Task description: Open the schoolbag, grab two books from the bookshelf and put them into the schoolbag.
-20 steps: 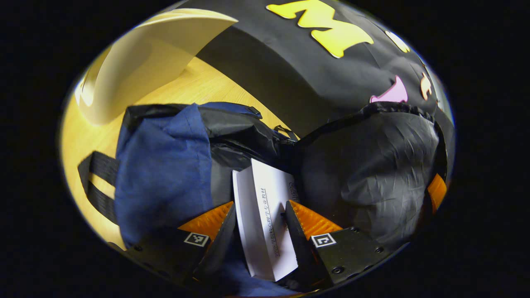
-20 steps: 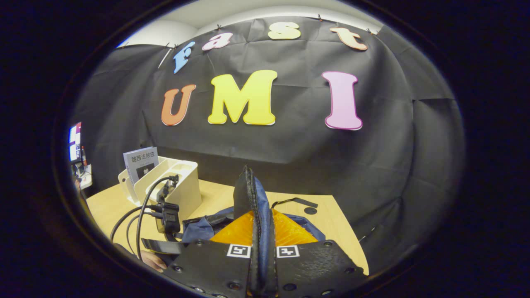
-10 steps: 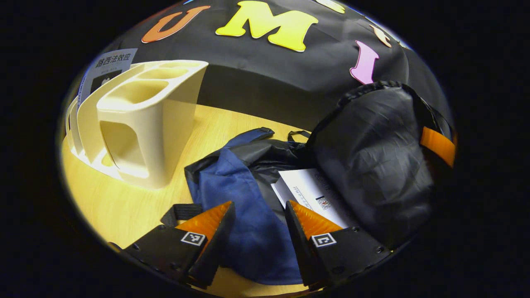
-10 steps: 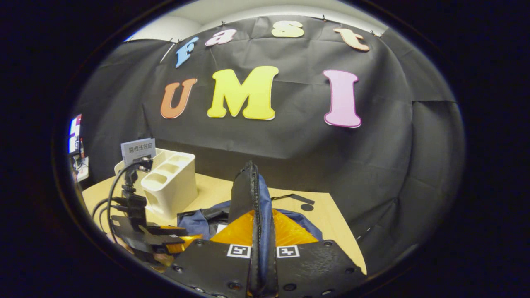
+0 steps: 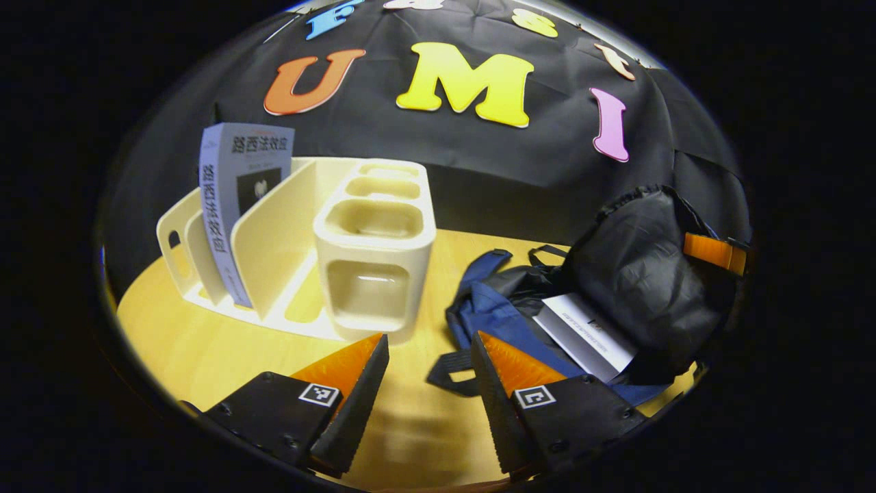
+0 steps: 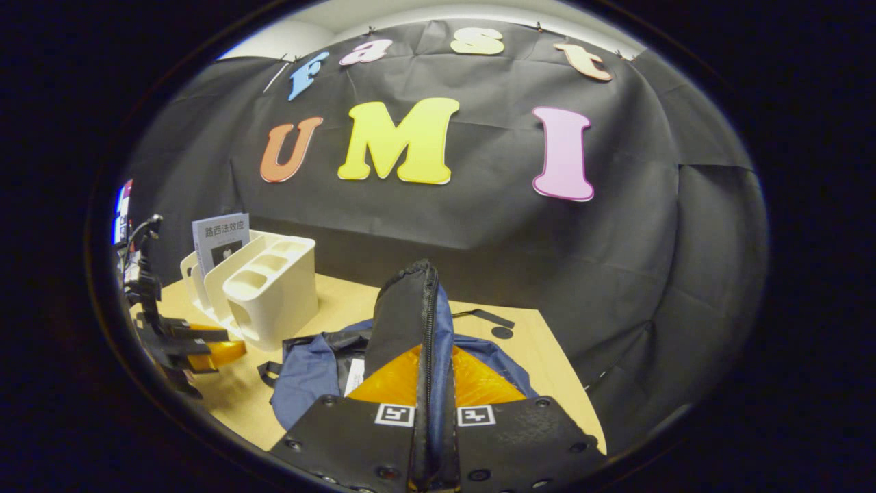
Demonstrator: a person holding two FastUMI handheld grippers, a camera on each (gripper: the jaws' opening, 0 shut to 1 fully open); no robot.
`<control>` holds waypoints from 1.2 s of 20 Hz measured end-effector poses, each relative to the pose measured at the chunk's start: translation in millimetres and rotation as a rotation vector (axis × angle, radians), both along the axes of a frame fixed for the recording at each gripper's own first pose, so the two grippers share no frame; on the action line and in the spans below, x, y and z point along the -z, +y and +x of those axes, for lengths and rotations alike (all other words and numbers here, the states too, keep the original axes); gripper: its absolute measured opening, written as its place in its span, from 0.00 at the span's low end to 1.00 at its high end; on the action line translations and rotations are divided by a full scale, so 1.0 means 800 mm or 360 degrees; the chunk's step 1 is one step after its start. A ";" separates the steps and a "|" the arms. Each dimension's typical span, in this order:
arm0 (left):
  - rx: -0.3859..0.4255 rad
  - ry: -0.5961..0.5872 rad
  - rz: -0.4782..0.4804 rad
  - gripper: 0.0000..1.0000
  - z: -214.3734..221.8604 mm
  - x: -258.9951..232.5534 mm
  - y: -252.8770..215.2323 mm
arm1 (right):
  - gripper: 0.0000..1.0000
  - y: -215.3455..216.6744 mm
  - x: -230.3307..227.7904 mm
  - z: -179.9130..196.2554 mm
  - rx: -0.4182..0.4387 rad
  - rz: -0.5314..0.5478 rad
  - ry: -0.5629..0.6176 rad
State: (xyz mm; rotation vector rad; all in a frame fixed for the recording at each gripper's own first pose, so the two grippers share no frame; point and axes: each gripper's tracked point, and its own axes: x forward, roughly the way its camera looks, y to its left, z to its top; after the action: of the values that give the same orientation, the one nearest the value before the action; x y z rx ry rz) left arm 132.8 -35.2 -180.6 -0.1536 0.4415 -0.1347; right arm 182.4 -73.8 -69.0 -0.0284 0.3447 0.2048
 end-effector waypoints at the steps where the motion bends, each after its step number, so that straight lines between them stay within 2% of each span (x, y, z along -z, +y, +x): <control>1: -0.0030 -0.0039 0.0044 0.78 0.000 -0.008 0.019 | 0.08 0.000 0.001 -0.001 0.0004 -0.0006 0.0000; 7: -0.0177 -0.0260 0.0307 0.77 -0.004 -0.084 0.107 | 0.08 -0.004 0.006 -0.006 0.0044 -0.0049 0.0025; 8: -0.0190 -0.0306 0.0353 0.88 -0.002 -0.103 0.119 | 0.08 -0.006 0.007 -0.009 0.0050 -0.0053 0.0020; 9: -0.0202 -0.0351 0.0380 0.77 0.002 -0.123 0.128 | 0.08 -0.007 0.006 -0.010 0.0055 -0.0055 0.0017; 13: -0.0193 -0.0422 0.0289 0.75 0.016 -0.185 0.148 | 0.08 -0.014 0.010 -0.016 0.0090 -0.0047 0.0021; 14: -0.0201 -0.0420 0.0279 0.66 0.021 -0.193 0.156 | 0.08 -0.013 0.011 -0.018 0.0094 -0.0047 0.0025; 15: -0.0222 -0.0410 0.0289 0.74 0.027 -0.202 0.167 | 0.08 -0.014 0.010 -0.019 0.0099 -0.0049 0.0021; 24: -0.0191 -0.0283 0.0314 0.74 0.118 -0.280 0.227 | 0.08 -0.007 0.007 -0.037 0.0088 -0.0070 -0.0009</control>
State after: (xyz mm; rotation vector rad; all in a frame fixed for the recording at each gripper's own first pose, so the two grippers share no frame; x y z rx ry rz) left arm 227.3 146.5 43.8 0.0263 0.2652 0.0136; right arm 152.9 -79.8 -74.5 -0.0625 0.3440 0.1422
